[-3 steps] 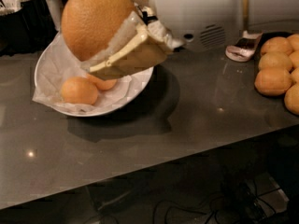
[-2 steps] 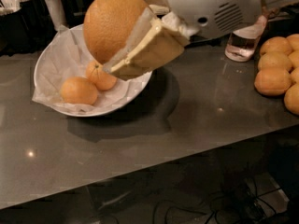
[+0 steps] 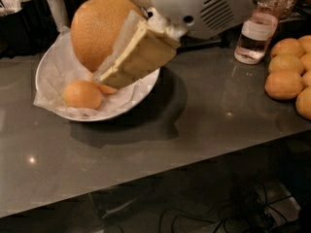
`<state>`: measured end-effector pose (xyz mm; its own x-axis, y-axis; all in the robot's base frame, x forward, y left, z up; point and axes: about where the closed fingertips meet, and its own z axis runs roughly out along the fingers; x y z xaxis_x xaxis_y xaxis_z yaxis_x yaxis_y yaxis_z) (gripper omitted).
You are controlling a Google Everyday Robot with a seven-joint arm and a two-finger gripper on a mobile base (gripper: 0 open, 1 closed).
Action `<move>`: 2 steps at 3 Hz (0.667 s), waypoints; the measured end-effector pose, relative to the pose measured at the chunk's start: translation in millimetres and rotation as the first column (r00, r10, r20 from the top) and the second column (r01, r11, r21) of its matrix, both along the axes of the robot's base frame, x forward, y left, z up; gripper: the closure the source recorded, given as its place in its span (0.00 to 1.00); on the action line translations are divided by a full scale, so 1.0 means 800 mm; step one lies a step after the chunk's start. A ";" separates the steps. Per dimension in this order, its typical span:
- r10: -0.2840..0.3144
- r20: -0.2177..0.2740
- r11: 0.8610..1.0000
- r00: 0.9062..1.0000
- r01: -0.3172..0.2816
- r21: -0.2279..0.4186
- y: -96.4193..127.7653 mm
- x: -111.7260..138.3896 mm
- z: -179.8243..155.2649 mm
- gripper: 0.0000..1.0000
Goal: Pick orange from white bowl
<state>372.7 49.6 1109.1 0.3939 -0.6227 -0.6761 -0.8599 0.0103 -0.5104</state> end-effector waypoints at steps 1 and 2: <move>0.037 -0.030 0.999 0.999 -0.036 0.025 -0.001 -0.015 -0.018 1.00; 0.094 -0.023 0.992 0.995 -0.092 0.083 0.011 -0.045 -0.034 1.00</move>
Offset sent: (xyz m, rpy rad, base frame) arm -0.0255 -0.0277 -0.0840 0.2189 0.1364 0.1121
